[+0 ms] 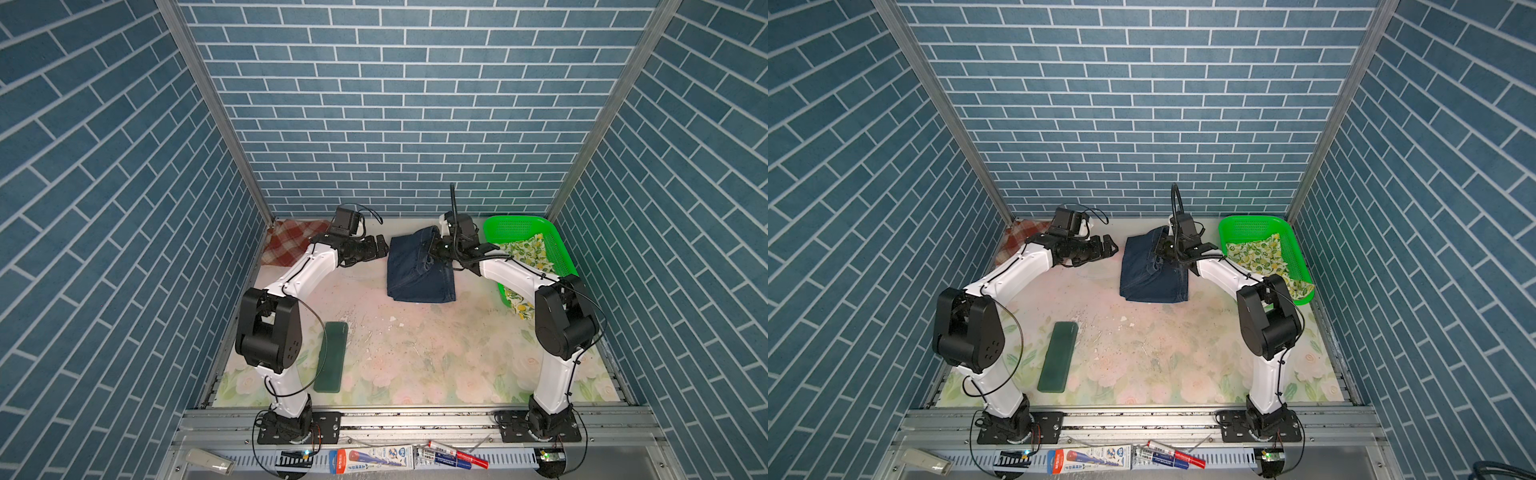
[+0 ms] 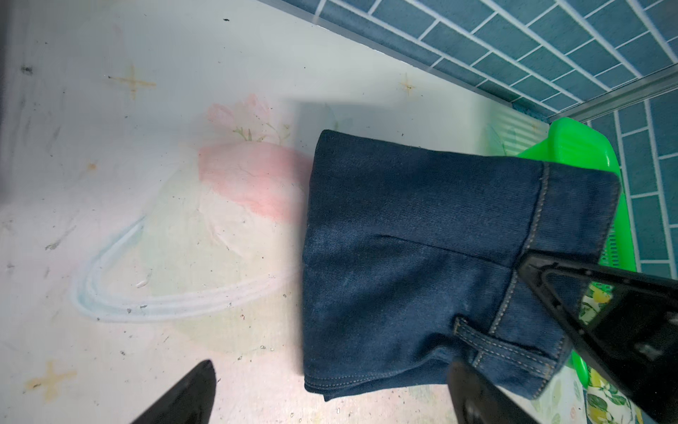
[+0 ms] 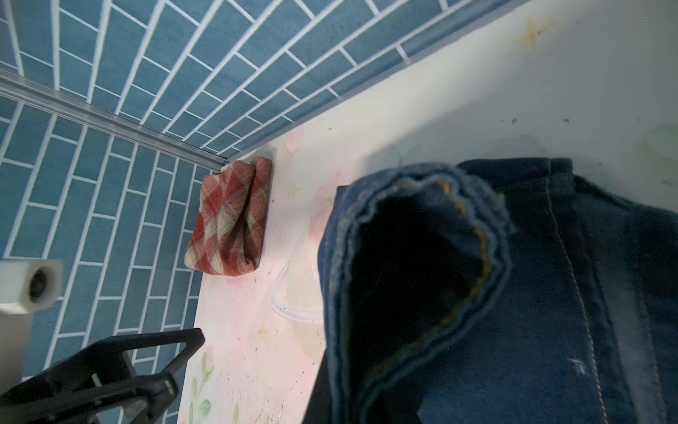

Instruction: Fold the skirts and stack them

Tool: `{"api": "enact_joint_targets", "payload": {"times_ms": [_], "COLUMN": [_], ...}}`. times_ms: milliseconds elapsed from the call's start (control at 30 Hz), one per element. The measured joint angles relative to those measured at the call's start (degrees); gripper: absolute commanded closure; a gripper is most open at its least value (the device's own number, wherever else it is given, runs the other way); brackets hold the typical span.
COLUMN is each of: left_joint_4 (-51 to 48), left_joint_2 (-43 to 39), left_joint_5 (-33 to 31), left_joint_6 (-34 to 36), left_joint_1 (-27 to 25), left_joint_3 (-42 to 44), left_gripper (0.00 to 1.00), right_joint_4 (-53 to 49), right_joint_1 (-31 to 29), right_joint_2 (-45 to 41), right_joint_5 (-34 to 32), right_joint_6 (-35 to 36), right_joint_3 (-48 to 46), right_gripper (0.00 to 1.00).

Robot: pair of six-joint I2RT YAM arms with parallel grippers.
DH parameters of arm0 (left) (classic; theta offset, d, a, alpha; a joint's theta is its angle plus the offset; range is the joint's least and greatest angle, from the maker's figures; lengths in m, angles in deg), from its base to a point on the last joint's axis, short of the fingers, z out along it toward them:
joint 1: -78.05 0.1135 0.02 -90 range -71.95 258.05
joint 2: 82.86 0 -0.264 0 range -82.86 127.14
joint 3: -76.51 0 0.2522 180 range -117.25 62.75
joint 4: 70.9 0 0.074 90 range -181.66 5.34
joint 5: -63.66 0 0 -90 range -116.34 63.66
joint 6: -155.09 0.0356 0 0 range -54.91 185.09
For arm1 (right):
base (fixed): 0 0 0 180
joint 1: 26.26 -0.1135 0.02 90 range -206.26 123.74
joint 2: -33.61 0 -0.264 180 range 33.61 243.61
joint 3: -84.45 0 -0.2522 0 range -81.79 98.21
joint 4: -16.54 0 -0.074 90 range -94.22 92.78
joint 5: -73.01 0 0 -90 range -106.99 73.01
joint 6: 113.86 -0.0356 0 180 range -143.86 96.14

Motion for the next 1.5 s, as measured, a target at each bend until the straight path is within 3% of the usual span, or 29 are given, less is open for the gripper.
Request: {"api": "enact_joint_targets", "payload": {"times_ms": [333, 600, 733, 1000, 1233, 1500], "left_joint_4": [0.5, -0.2, -1.7, -6.1, -6.6, -4.4], "left_joint_2": [0.8, 1.8, 3.0, 7.8, 13.6, 18.5], "left_joint_5": [1.2, 0.0, -1.6, -8.6, -9.9, -7.1], "left_joint_6": [-1.1, -0.9, -0.2, 3.2, 5.5, 7.7], "left_joint_1": [0.0, -1.2, -2.1, -4.4, -5.2, -5.4], "left_joint_3": [0.0, -0.3, -1.2, -5.8, -8.9, -12.9], "left_gripper": [0.01, 0.01, 0.01, 0.0, 0.0, 0.0], "right_joint_4": [4.6, 6.3, 5.2, -2.4, -8.6, -11.4], "right_joint_1": [5.9, 7.5, 8.2, 8.3, 8.2, 8.2], "right_joint_2": [0.5, 7.6, 8.7, 7.7, 7.6, 7.6], "right_joint_5": [4.5, 6.7, 6.7, 2.2, -1.3, -3.6], "right_joint_6": [-5.0, -4.8, -3.0, 6.3, 12.9, 15.5], "right_joint_3": [-7.7, -7.7, -7.6, -6.3, -3.7, -2.7], "right_gripper": [1.0, 1.0, 0.73, 0.5, 0.44, 0.43]}}
